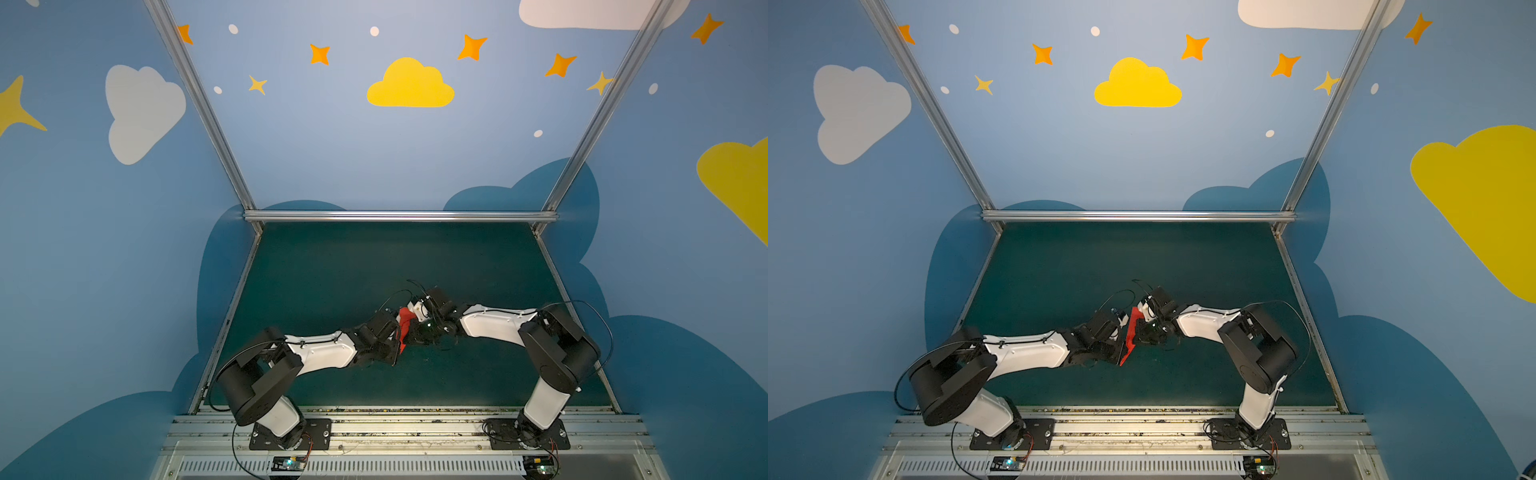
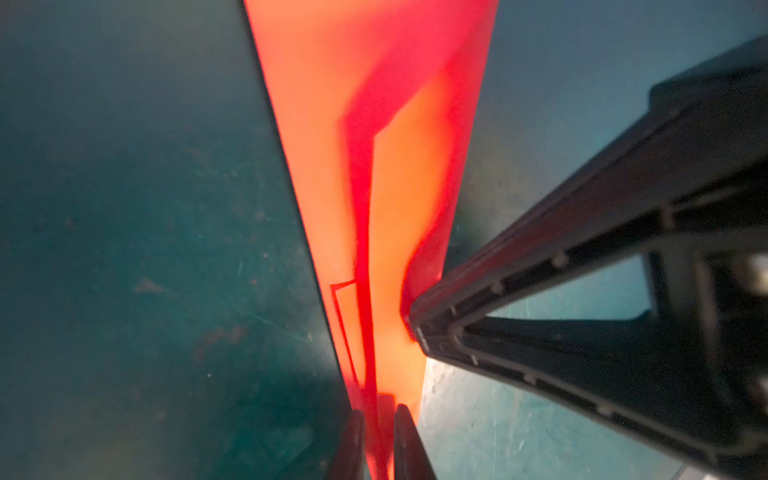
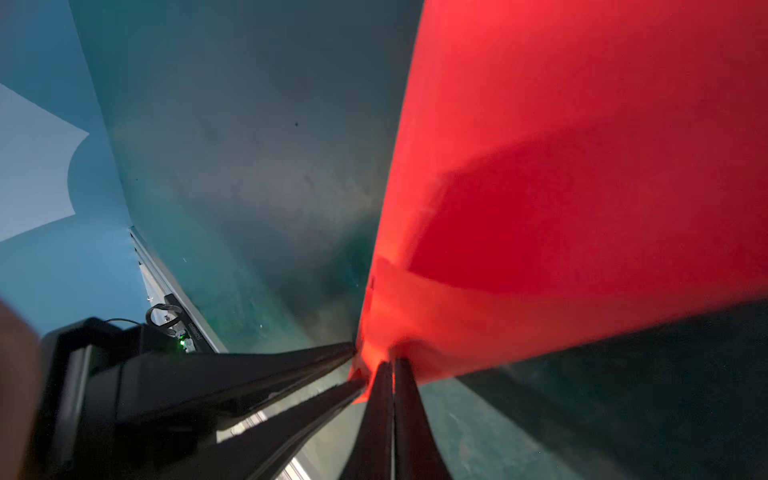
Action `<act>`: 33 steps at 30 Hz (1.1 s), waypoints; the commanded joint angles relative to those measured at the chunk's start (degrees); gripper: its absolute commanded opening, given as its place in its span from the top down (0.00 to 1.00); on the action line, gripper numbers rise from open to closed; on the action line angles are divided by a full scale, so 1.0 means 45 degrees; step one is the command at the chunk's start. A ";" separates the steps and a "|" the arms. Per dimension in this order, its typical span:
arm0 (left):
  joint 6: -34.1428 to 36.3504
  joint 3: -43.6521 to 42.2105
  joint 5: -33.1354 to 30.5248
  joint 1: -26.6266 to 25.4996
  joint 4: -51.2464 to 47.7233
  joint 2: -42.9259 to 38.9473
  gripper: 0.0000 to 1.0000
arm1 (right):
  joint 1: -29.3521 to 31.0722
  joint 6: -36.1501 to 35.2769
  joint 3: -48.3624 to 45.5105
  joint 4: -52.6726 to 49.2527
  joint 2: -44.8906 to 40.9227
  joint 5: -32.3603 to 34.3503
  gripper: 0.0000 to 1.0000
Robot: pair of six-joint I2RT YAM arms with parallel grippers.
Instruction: Fold a paper plane with a square sheet of paper (fold left side to right side)
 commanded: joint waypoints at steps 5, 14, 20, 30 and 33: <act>0.0210 -0.0323 0.0308 -0.0069 -0.0545 0.0756 0.86 | 0.0078 -0.0302 0.0458 -0.0131 0.0738 0.0177 1.00; -0.0033 -0.0340 0.0503 0.0046 -0.0797 -0.0347 0.82 | 0.0044 -0.0386 0.0005 -0.0119 0.0993 0.0368 1.00; -0.0389 -0.0276 0.0674 0.0148 -0.0984 -0.1805 0.77 | 0.0025 -0.0317 -0.0350 -0.0002 0.1020 0.0432 1.00; -0.0243 0.0362 0.1387 0.0146 -0.0618 -0.0588 0.97 | 0.0015 -0.0284 -0.0496 0.0026 0.1128 0.0499 1.00; -0.0142 0.0594 0.1328 0.0160 -0.0584 -0.0219 0.97 | 0.0025 -0.0273 -0.0535 0.0050 0.1128 0.0512 1.00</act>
